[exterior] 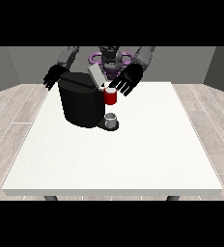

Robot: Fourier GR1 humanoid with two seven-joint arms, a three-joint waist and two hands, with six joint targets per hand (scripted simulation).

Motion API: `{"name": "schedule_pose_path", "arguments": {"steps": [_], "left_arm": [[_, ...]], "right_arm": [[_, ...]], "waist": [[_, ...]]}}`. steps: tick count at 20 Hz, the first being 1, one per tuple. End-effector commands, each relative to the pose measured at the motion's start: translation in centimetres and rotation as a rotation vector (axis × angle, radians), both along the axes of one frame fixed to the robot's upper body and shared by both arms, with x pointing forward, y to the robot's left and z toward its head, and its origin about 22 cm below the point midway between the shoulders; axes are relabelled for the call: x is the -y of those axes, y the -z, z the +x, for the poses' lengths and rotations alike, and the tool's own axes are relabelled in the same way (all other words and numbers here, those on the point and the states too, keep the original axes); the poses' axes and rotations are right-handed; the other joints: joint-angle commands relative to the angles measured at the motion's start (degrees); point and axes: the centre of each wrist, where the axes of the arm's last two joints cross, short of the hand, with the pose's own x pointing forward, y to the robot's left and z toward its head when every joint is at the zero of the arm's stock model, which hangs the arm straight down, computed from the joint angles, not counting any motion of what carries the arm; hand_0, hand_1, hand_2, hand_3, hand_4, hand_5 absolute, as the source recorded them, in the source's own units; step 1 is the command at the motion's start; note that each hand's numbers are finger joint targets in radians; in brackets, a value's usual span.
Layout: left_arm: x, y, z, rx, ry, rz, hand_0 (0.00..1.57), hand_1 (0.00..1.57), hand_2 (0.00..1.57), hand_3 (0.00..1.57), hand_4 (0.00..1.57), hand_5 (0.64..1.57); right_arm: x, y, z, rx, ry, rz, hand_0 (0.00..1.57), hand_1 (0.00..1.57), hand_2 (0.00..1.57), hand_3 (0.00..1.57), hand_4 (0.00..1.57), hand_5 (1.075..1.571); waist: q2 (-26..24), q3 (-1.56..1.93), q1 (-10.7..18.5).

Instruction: Insert the coffee pod into the coffee machine and close the lid

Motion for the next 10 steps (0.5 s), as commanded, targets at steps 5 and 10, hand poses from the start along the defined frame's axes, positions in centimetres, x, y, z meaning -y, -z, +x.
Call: {"name": "schedule_pose_path", "arguments": {"steps": [5,10], "left_arm": [[0.8,1.6,0.0,-0.049,0.063,0.113,0.0,0.0,0.38,0.11,0.0,1.571],[0.6,0.5,0.1,-0.08,0.042,0.125,0.0,0.0,0.0,0.0,0.0,1.571]], "right_arm": [[0.2,0.8,0.0,-0.002,0.016,-0.008,0.0,0.0,0.0,0.0,0.47,1.571],[-0.6,1.5,-0.6,-0.035,0.011,0.007,0.0,0.0,0.0,0.0,0.42,1.571]], "waist": [[-0.3,-0.04,1.2],[-1.9,-0.05,0.2]]}}
